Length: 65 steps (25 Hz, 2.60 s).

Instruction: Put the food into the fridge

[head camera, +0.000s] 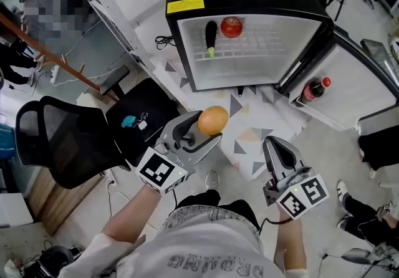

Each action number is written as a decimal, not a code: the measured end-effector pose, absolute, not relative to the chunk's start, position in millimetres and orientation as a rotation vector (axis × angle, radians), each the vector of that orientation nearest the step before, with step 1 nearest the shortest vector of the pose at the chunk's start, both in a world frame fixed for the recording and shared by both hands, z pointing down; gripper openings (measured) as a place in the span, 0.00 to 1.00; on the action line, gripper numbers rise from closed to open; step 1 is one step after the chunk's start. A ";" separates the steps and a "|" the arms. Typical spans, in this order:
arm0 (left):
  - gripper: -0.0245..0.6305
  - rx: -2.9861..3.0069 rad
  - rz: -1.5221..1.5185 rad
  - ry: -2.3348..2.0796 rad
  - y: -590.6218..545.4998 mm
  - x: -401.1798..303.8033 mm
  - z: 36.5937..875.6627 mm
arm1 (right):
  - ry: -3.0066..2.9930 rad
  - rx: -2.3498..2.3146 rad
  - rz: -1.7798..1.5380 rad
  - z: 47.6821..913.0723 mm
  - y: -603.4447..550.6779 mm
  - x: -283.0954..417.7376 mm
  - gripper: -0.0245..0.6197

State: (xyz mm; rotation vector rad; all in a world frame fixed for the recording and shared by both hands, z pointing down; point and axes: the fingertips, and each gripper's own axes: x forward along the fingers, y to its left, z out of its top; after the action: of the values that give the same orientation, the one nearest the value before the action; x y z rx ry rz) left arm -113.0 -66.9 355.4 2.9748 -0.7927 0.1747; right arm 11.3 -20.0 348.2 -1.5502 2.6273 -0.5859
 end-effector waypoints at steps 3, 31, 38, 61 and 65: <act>0.46 2.971 0.182 -0.796 -76.9 -114.6 356.5 | 2.626 -1.550 -0.583 346.9 -29.8 9.7 0.04; 0.46 3.017 0.357 -0.904 -170.9 -18.2 359.9 | 2.642 -1.420 -0.567 346.1 -120.9 82.4 0.04; 0.46 3.047 0.451 -0.941 -198.7 13.4 361.4 | 2.646 -1.353 -0.576 347.9 -135.6 102.0 0.04; 0.46 3.235 0.936 -0.941 -290.8 80.3 379.9 | 2.639 -1.280 -0.588 365.4 -169.7 127.6 0.04; 0.46 3.234 1.003 -0.948 -306.4 84.7 388.7 | 2.642 -1.280 -0.601 371.0 -173.3 127.8 0.04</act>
State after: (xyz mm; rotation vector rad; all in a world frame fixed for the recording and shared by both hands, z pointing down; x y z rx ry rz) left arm 84.7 -306.4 388.7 3.2340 -0.9481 1.0029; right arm 127.8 -173.3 371.0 -1.2799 2.6421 -0.6006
